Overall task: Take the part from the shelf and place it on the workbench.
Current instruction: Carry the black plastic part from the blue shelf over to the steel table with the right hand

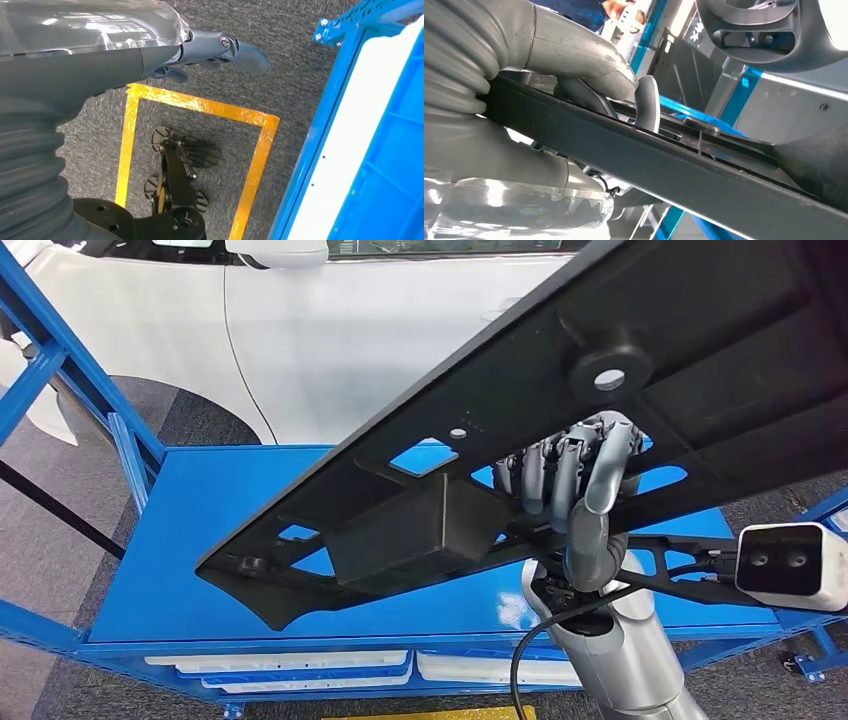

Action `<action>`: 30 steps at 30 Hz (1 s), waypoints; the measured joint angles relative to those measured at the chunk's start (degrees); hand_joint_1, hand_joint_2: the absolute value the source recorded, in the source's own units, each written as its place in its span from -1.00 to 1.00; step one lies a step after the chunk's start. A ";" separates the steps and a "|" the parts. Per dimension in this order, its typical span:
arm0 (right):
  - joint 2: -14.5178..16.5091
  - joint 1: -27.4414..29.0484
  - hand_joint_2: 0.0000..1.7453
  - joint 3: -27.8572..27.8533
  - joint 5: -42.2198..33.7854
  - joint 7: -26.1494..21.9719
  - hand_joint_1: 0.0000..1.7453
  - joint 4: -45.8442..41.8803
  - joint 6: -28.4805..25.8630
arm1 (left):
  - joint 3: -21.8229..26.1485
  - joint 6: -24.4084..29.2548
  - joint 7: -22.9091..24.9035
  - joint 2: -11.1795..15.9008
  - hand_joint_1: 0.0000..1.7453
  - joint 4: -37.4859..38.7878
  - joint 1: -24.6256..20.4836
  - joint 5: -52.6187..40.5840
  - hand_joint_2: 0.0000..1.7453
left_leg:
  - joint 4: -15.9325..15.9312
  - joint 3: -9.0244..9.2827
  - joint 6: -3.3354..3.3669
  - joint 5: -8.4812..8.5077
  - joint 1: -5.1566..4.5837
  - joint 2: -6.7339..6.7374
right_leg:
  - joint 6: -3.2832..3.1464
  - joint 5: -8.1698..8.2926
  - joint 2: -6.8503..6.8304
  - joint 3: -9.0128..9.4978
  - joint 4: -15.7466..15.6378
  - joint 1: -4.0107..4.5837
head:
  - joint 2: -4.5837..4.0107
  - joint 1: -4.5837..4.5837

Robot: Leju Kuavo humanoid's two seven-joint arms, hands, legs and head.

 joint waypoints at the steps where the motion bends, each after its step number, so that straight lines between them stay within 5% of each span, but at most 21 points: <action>1: -0.16 -0.83 1.00 0.37 -0.32 -0.13 1.00 0.30 -0.34 | -0.01 0.14 0.11 0.04 -1.00 0.00 -0.04 0.00 1.00 | -0.26 0.09 0.26 0.18 0.14 0.01 | 0.18 0.00 -0.01 0.02 -0.07 0.03 | 0.00 0.00; 4: -0.75 -2.74 1.00 1.19 -1.02 -0.61 1.00 1.16 -0.97 | 0.00 0.50 0.25 0.09 -1.00 0.00 -0.20 0.00 1.00 | -1.40 0.52 1.09 0.88 0.59 0.15 | 0.39 -2.50 -0.14 -1.47 3.44 0.15 | 0.00 0.00; 6: -1.25 -3.28 1.00 1.63 -1.16 -0.90 1.00 1.71 -1.08 | 0.00 0.61 0.27 0.08 -1.00 0.00 -0.23 0.00 1.00 | -1.50 0.50 1.26 0.97 0.53 0.20 | 0.34 -6.24 -0.16 -4.98 10.92 0.16 | 0.00 0.00; 8: -1.77 -3.39 1.00 2.06 -1.36 -1.22 1.00 2.20 -1.36 | 0.00 0.73 0.31 0.08 -1.00 0.00 -0.20 0.00 1.00 | -1.43 0.48 1.22 0.98 0.50 0.19 | 0.35 -7.59 -0.18 -7.57 16.13 0.13 | 0.00 0.00; 9: -2.04 -3.53 1.00 2.34 -1.66 -1.54 1.00 2.43 -1.74 | 0.02 0.84 0.34 0.08 -1.00 0.00 -0.19 0.00 1.00 | -1.34 0.49 1.13 0.96 0.51 0.17 | 0.30 -6.62 -0.20 -7.36 15.58 0.10 | 0.00 0.00; 13: -3.05 -5.38 1.00 3.92 -3.58 -2.98 1.00 3.49 -3.79 | 0.16 1.44 0.38 0.08 -1.00 0.00 -0.16 0.00 1.00 | -0.41 0.18 0.10 0.54 0.33 0.03 | -0.50 -0.31 -0.28 -1.18 2.23 0.32 | 0.00 0.00; 17: -4.13 -6.21 1.00 5.14 -4.78 -3.91 1.00 4.85 -4.91 | 0.17 1.85 0.35 0.02 -1.00 0.00 -0.02 0.00 1.00 | -0.37 -0.19 -1.37 0.56 0.42 0.06 | -1.89 0.35 -0.17 -1.10 0.85 0.66 | 0.00 -0.01; 19: -4.76 -6.46 1.00 5.77 -5.17 -4.56 1.00 5.31 -5.51 | 0.17 1.92 0.36 -0.01 -1.00 0.00 0.06 0.00 1.00 | 2.43 -1.27 -1.83 -1.94 0.58 0.12 | -2.77 0.92 -0.38 -1.30 0.39 0.47 | 0.00 -0.01; 21: -5.32 -6.64 1.00 6.39 -5.42 -4.90 1.00 5.64 -6.18 | 0.17 1.93 0.38 -0.01 -1.00 0.00 0.12 0.00 1.00 | 9.57 -3.94 -2.09 -6.51 0.65 0.17 | -3.27 1.41 -0.54 -1.84 0.32 0.64 | 0.00 -0.01; 23: -5.79 -6.66 1.00 6.90 -5.61 -4.88 1.00 5.85 -6.86 | 0.17 1.93 0.43 -0.02 -1.00 0.00 0.15 0.00 1.00 | 15.35 -5.78 -2.24 -9.12 0.67 0.17 | -3.39 1.92 -0.60 -2.63 0.45 0.87 | 0.00 -0.01; 25: -6.16 -6.69 1.00 7.34 -5.76 -4.84 1.00 5.94 -7.20 | 0.17 1.95 0.48 -0.04 -1.00 0.00 0.16 0.00 1.00 | 12.72 -3.44 -2.09 -7.66 0.66 0.18 | -3.27 2.46 -0.58 -3.41 0.66 1.00 | 0.00 -0.02; 28: -6.55 -6.98 1.00 7.60 -5.86 -4.82 1.00 5.93 -7.25 | 0.17 2.01 0.51 0.01 -1.00 0.00 0.02 0.00 1.00 | 1.14 3.51 -1.36 -3.96 0.41 0.11 | -2.59 3.32 -0.52 -4.01 0.83 1.14 | 0.00 -0.02; 30: -6.69 -7.21 1.00 7.62 -5.89 -4.82 1.00 5.94 -7.26 | 0.17 2.04 0.54 0.02 -1.00 0.00 0.03 0.00 1.00 | -0.75 4.19 -0.74 -3.35 0.02 0.02 | -1.85 4.01 -0.52 -4.06 0.63 1.15 | 0.00 -0.01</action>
